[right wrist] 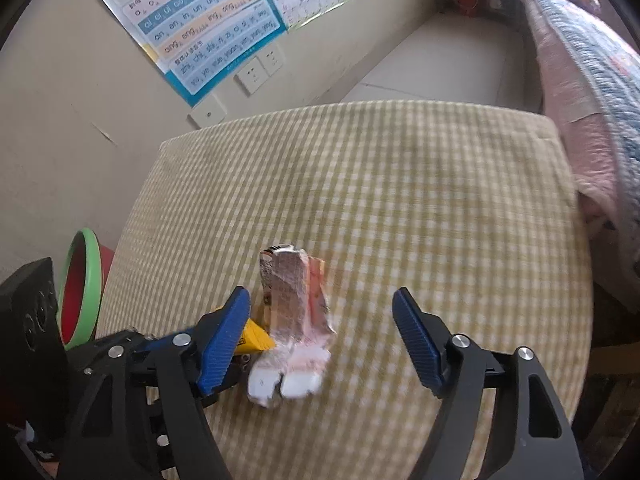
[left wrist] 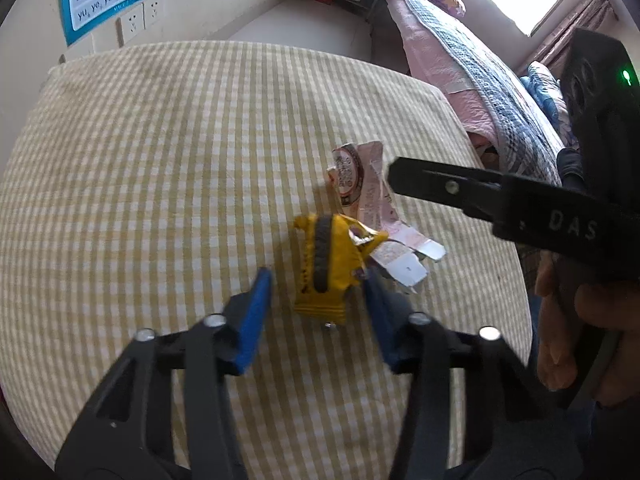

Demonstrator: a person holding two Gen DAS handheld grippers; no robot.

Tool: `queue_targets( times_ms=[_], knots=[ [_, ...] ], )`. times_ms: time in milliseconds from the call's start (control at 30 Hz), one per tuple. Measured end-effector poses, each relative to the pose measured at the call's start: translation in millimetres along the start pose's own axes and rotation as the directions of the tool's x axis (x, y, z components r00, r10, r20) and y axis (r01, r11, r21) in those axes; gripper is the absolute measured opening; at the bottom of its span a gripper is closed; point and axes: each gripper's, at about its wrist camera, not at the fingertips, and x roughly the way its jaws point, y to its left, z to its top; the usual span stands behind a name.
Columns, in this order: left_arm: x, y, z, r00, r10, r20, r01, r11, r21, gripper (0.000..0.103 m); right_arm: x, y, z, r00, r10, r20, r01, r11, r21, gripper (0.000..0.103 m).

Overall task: Collect trash
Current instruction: 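Grasp the small yellow wrapper with the left tool while the right tool grasps the pink-white paper wrapper, then carry both wrappers over the red bin and open both tools to drop them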

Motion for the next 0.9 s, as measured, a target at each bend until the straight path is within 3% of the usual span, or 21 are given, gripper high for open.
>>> queue_targets(
  times_ms=[133, 267, 567, 900],
  knots=[
    [1, 2, 0, 1.0, -0.02, 0.006, 0.02, 1.0, 0.009, 0.024, 17, 5, 2, 0.999, 0.01, -0.035, -0.01, 1.0, -0.013, 0.057],
    [-1, 7, -2, 0.999, -0.033, 0.009, 0.033, 0.999, 0.018, 0.015, 26, 9, 0, 0.999, 0.005, -0.051, -0.006, 1.0, -0.027, 0.033],
    [-10, 6, -4, 0.998, -0.054, 0.023, 0.054, 0.998, 0.023, 0.009, 15, 7, -3, 1.0, -0.019, -0.011, 0.019, 1.0, -0.023, 0.032],
    [-50, 5, -9, 0.997, -0.035, 0.071, 0.033, 0.999, 0.021, 0.009, -29, 24, -3, 0.997, -0.039, 0.064, 0.042, 0.998, -0.043, 0.032]
  ],
)
